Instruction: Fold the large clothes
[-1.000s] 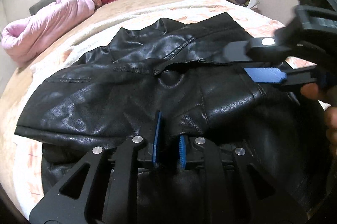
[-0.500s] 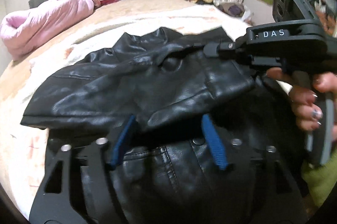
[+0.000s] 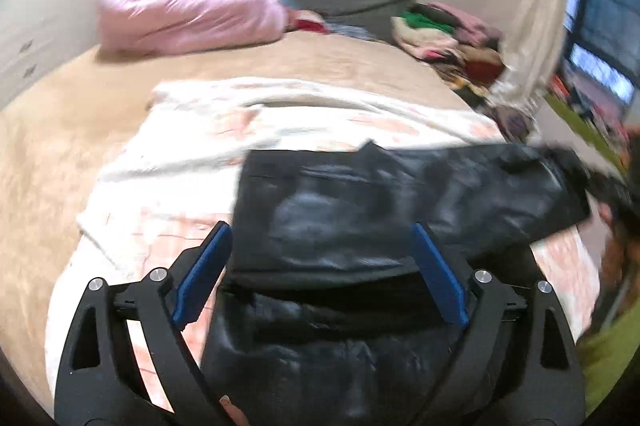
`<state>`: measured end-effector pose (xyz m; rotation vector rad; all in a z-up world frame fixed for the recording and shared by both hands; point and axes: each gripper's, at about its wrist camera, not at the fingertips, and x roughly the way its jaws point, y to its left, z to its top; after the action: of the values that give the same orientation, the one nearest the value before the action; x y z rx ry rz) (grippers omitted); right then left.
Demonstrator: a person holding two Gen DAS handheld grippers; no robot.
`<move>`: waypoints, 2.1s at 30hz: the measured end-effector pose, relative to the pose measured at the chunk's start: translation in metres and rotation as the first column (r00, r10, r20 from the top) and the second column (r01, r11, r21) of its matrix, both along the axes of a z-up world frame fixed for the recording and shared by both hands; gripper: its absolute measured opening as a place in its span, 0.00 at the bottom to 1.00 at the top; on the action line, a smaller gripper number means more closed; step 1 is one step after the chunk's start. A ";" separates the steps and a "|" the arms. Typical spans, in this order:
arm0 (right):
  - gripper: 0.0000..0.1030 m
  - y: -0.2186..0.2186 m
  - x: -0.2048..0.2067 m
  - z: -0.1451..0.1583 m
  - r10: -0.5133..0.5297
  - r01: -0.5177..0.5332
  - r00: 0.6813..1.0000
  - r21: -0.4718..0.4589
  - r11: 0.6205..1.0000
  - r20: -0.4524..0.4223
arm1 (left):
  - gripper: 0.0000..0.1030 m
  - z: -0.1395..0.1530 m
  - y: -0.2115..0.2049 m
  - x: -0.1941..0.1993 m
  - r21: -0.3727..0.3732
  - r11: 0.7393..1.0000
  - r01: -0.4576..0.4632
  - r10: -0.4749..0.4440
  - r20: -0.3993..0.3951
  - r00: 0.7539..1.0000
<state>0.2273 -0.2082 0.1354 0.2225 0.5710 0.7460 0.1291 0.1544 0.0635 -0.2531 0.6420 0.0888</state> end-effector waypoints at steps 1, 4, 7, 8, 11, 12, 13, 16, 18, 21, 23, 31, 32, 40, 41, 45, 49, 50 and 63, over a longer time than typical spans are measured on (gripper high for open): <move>0.01 -0.003 0.002 -0.003 -0.002 0.002 1.000 0.003 1.000 -0.007 | 0.80 -0.001 0.006 0.007 -0.018 1.000 -0.015 0.015 -0.009 1.000; 0.01 -0.004 0.012 -0.014 -0.017 0.017 0.999 -0.014 1.000 -0.043 | 0.80 -0.006 0.015 0.028 -0.054 0.998 -0.036 0.034 -0.040 0.999; 0.01 -0.004 0.012 -0.020 -0.017 0.015 0.999 -0.034 0.999 -0.051 | 0.61 -0.011 0.017 0.050 -0.108 0.994 -0.024 0.018 -0.053 0.998; 0.01 -0.004 0.012 -0.022 -0.017 0.015 0.998 -0.044 0.999 -0.055 | 0.54 -0.011 0.015 0.058 -0.112 0.994 -0.018 0.011 -0.057 0.998; 0.01 -0.004 0.010 -0.024 -0.021 0.017 0.998 -0.061 0.998 -0.057 | 0.26 -0.025 0.005 0.074 -0.095 0.995 0.016 -0.026 -0.105 0.994; 0.01 -0.005 0.011 -0.025 -0.024 0.021 0.998 -0.063 0.998 -0.059 | 0.17 -0.030 0.001 0.078 -0.082 0.996 0.029 -0.039 -0.123 0.992; 0.01 -0.006 0.010 -0.025 -0.026 0.022 0.998 -0.066 0.998 -0.060 | 0.12 -0.034 -0.001 0.082 -0.069 0.997 0.036 -0.045 -0.141 0.989; 0.01 -0.008 0.010 -0.028 -0.034 0.029 0.997 -0.072 0.997 -0.067 | 0.12 -0.054 -0.012 0.087 -0.079 0.995 0.060 -0.075 -0.189 0.979; 0.01 -0.010 0.010 -0.028 -0.040 0.035 0.997 -0.076 0.996 -0.069 | 0.12 -0.065 -0.020 0.090 -0.091 0.992 0.085 -0.103 -0.214 0.971; 0.01 -0.011 0.011 -0.029 -0.047 0.041 0.996 -0.083 0.996 -0.070 | 0.12 -0.081 -0.031 0.090 -0.087 0.991 0.100 -0.118 -0.243 0.963; 0.01 -0.009 0.013 -0.032 -0.059 0.051 0.996 -0.109 0.993 -0.072 | 0.12 -0.094 -0.034 0.094 -0.107 0.988 0.108 -0.133 -0.271 0.953; 0.02 -0.011 0.021 -0.047 -0.083 0.066 0.987 -0.127 0.990 -0.136 | 0.12 -0.101 -0.036 0.092 -0.088 0.990 0.108 -0.129 -0.277 0.952; 0.03 -0.010 0.021 -0.047 -0.084 0.066 0.987 -0.130 0.989 -0.136 | 0.12 -0.101 -0.036 0.093 -0.086 0.990 0.108 -0.128 -0.277 0.952; 0.54 -0.016 0.021 -0.047 -0.141 0.119 0.981 -0.158 0.980 -0.134 | 0.12 -0.101 -0.038 0.095 -0.065 0.992 0.110 -0.124 -0.285 0.951; 0.54 -0.017 0.021 -0.046 -0.153 0.132 0.980 -0.161 0.978 -0.126 | 0.12 -0.101 -0.038 0.095 -0.063 0.992 0.109 -0.123 -0.286 0.950; 0.54 -0.021 0.016 -0.037 -0.207 0.195 0.977 -0.171 0.966 -0.057 | 0.12 -0.101 -0.039 0.096 -0.058 0.992 0.110 -0.122 -0.284 0.951; 0.46 0.000 0.009 -0.038 -0.177 0.172 0.984 -0.199 0.965 -0.008 | 0.12 -0.102 -0.039 0.096 -0.051 0.993 0.110 -0.120 -0.283 0.951; 0.46 0.011 0.007 -0.040 -0.172 0.171 0.985 -0.227 0.959 0.016 | 0.12 -0.102 -0.040 0.097 -0.048 0.993 0.110 -0.119 -0.283 0.952; 0.49 0.076 0.032 -0.103 -0.134 0.079 0.987 -0.443 0.893 -0.093 | 0.12 -0.102 -0.043 0.095 -0.025 0.994 0.110 -0.113 -0.280 0.953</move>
<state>0.2596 -0.1324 0.0321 -0.1216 0.8217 0.4812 0.2244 0.1116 -0.0388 -0.2141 0.9389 0.0126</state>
